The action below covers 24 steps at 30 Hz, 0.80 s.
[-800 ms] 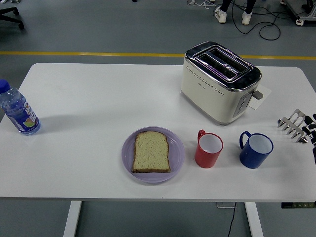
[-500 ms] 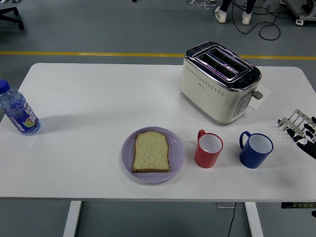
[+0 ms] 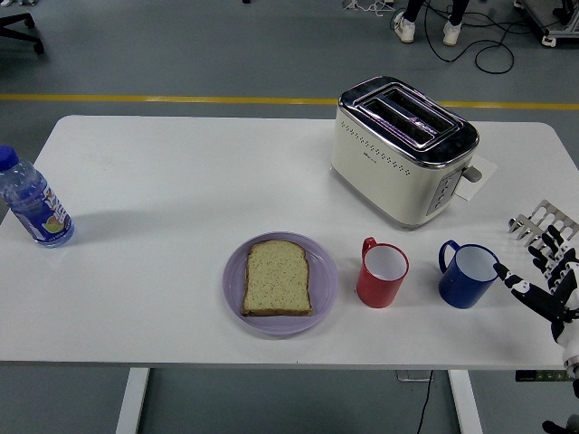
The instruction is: Pick up the cup,pour liquid into bread,place the cup on the desk
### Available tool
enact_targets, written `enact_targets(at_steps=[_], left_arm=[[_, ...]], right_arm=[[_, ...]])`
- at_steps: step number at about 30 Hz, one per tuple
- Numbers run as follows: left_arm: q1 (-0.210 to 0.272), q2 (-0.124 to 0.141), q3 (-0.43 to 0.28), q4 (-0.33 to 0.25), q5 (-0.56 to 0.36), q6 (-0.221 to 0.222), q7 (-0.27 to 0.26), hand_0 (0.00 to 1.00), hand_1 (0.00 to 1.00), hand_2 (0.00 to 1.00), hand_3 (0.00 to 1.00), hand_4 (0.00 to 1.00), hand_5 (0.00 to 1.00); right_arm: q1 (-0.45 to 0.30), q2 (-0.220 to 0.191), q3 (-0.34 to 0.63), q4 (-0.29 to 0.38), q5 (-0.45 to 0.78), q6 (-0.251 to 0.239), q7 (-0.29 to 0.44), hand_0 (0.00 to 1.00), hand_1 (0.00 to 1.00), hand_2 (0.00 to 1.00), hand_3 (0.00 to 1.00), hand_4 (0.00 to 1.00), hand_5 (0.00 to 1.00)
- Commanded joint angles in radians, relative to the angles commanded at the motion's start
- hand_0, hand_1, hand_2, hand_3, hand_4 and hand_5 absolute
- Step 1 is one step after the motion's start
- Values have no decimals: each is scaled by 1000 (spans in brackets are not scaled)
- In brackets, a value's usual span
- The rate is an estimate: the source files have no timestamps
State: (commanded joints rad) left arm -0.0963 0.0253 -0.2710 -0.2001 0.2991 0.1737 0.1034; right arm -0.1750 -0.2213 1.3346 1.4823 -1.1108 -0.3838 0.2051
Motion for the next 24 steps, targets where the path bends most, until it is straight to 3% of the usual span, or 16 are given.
enact_targets(at_steps=[9, 24], left_arm=[[1, -1, 5, 0, -2, -1, 0, 633, 637, 649, 502, 240, 863], [7, -5, 17, -1, -5, -1, 1, 632, 638, 649, 502, 240, 865]], right_arm=[[15, 11, -41, -68, -15, -54, 37, 944, 872, 970, 998, 967, 133], [49, 27, -74, -115, -55, -64, 36, 960, 874, 970, 998, 969, 163]])
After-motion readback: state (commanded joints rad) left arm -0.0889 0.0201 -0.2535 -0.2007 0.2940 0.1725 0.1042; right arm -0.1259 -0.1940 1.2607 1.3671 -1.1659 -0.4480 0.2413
